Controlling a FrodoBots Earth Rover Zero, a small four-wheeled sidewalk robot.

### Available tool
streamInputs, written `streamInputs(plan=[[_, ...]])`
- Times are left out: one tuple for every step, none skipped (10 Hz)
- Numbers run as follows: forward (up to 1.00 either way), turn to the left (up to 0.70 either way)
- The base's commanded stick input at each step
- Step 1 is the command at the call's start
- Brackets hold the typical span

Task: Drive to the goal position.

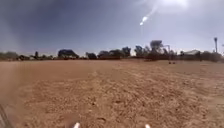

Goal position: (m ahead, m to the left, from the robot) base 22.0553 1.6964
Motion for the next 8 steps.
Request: streamInputs(plan=[[0.45,-0.08],[0.45,0.0],[0.45,0.0],[0.45,0.0],[0.45,0.0],[0.45,0.0],[0.45,0.0],[0.45,0.0]])
